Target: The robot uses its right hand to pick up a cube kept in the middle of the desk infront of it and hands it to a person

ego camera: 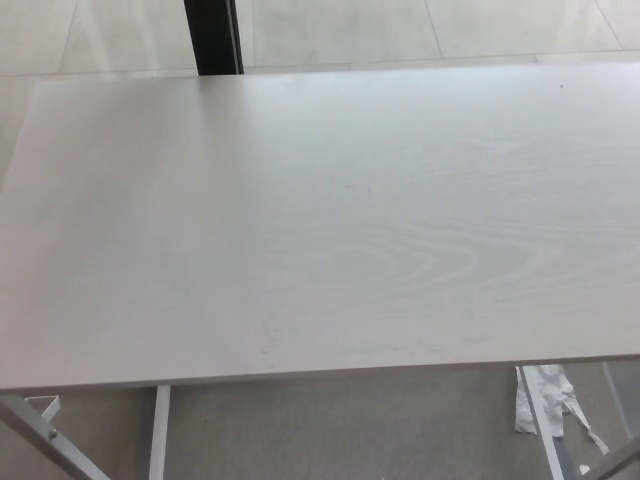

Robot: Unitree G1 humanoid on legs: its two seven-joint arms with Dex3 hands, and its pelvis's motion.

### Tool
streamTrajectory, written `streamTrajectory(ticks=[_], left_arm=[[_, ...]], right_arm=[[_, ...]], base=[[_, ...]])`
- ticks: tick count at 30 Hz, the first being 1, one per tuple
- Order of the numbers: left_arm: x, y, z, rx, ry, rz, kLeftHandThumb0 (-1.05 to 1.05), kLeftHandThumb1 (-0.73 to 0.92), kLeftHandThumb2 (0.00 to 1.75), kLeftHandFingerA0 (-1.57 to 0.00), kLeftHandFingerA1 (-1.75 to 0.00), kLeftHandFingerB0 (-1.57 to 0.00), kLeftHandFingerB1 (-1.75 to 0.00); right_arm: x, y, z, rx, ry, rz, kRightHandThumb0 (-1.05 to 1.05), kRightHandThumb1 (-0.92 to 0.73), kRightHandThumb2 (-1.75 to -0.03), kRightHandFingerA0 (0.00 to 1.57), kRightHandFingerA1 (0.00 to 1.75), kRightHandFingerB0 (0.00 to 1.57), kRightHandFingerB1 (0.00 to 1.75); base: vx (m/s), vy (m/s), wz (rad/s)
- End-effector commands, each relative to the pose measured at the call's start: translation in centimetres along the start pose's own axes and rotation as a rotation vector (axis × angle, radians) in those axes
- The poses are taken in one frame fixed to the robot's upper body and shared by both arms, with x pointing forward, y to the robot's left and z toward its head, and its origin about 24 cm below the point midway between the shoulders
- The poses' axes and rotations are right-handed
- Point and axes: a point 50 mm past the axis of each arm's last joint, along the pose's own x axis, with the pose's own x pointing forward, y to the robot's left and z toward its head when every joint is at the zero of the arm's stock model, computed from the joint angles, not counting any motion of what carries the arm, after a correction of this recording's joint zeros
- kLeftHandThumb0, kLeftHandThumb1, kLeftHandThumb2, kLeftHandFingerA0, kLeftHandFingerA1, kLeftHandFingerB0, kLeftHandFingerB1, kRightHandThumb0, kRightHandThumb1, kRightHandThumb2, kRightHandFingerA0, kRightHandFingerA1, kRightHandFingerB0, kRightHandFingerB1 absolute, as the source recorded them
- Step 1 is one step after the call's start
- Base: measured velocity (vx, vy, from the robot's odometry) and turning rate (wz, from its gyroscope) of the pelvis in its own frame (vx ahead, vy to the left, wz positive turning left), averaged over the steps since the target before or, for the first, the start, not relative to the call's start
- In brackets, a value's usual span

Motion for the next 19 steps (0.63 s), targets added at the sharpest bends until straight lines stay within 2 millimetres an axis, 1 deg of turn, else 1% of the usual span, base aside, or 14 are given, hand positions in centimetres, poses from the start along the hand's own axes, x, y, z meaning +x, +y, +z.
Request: streamTrajectory(ticks=[1,3,5,6,7,10,11,12,13,14,16,17,18,19], left_arm=[[-0.11,0.95,0.49,0.014,-0.001,0.032,-0.77,0.7,0.61,-0.72,-0.53,-0.52,-0.43],[-0.12,1.1,0.59,0.022,0.001,0.038,-0.78,0.69,0.61,-0.71,-0.53,-0.49,-0.42],[-0.06,1.11,0.77,0.016,-0.001,0.043,-0.77,0.67,0.6,-0.73,-0.55,-0.52,-0.44],[0.03,0.99,0.9,0.02,-0.002,0.045,-0.76,0.66,0.6,-0.73,-0.56,-0.53,-0.45],[-0.04,1.04,0.87,0.047,-0.009,0.042,-0.75,0.66,0.6,-0.69,-0.54,-0.54,-0.45],[-0.1,1.12,0.7,0.045,-0.002,0.042,-0.75,0.65,0.6,-0.68,-0.54,-0.53,-0.44],[-0.1,1.09,0.71,0.048,-0.004,0.041,-0.74,0.65,0.6,-0.69,-0.55,-0.55,-0.43],[-0.1,1.07,0.71,0.05,-0.005,0.04,-0.74,0.65,0.6,-0.69,-0.55,-0.55,-0.43],[-0.11,1.07,0.71,0.052,-0.006,0.039,-0.73,0.66,0.6,-0.68,-0.55,-0.53,-0.43],[-0.13,1.2,0.76,0.054,-0.006,0.045,-0.73,0.66,0.6,-0.7,-0.55,-0.56,-0.45],[-0.13,1.25,0.78,0.054,-0.005,0.049,-0.73,0.66,0.6,-0.7,-0.55,-0.56,-0.45],[-0.08,1.14,0.86,0.05,-0.006,0.045,-0.74,0.66,0.6,-0.69,-0.54,-0.54,-0.44],[-0.07,1.14,0.86,0.046,-0.004,0.045,-0.73,0.66,0.6,-0.69,-0.52,-0.52,-0.42],[-0.07,1.14,0.86,0.046,-0.004,0.045,-0.73,0.66,0.6,-0.69,-0.52,-0.52,-0.42]], right_arm=[[-0.14,-0.6,1.1,-0.008,-0.088,0.022,-0.54,-0.49,-0.56,0.86,0.97,0.38,0.33],[-0.19,-0.51,0.91,-0.025,-0.082,0.026,-0.51,-0.49,-0.56,0.88,0.94,0.35,0.32],[-0.24,-0.35,0.82,0.031,-0.113,0.04,-0.48,-0.45,-0.54,0.74,0.69,0.37,0.33],[-0.23,-0.32,0.87,0.024,-0.118,0.042,-0.48,-0.46,-0.55,0.6,0.57,0.37,0.33],[-0.21,-0.33,0.85,0.032,-0.122,0.036,-0.5,-0.36,-0.7,0.38,0.54,0.36,0.44],[-0.31,-0.48,0.65,0.031,-0.128,0.033,-0.5,-0.35,-0.71,0.43,0.57,0.39,0.46],[-0.32,-0.43,0.69,0.03,-0.133,0.043,-0.45,-0.43,-0.54,0.44,0.49,0.49,0.35],[-0.33,-0.41,0.71,0.03,-0.135,0.047,-0.45,-0.43,-0.54,0.44,0.49,0.49,0.35],[-0.34,-0.39,0.72,0.032,-0.139,0.053,-0.45,-0.43,-0.54,0.55,0.52,0.47,0.35],[-0.29,-0.13,0.85,0.027,-0.142,0.059,-0.53,-0.34,-0.73,0.5,0.59,0.41,0.47],[-0.27,-0.04,0.9,0.023,-0.142,0.059,-0.53,-0.34,-0.73,0.5,0.59,0.41,0.47],[-0.22,0.01,0.98,0.021,-0.142,0.055,-0.56,-0.36,-0.74,0.55,0.61,0.42,0.47],[-0.23,0.05,0.98,0.015,-0.146,0.054,-0.5,-0.43,-0.55,0.62,0.55,0.47,0.35],[-0.23,0.05,0.98,0.015,-0.146,0.054,-0.5,-0.43,-0.55,0.62,0.55,0.47,0.35]], base=[[0.0,0.0,0.0],[0.0,0.0,0.0],[0.0,0.0,0.0],[0.0,0.0,0.0],[0.0,0.0,0.0],[0.0,0.0,0.0],[0.0,0.0,0.0],[0.0,0.0,0.0],[0.0,0.0,0.0],[0.0,0.0,0.0],[0.0,0.0,0.0],[0.0,0.0,0.0],[0.0,0.0,0.0],[0.0,0.0,0.0]])
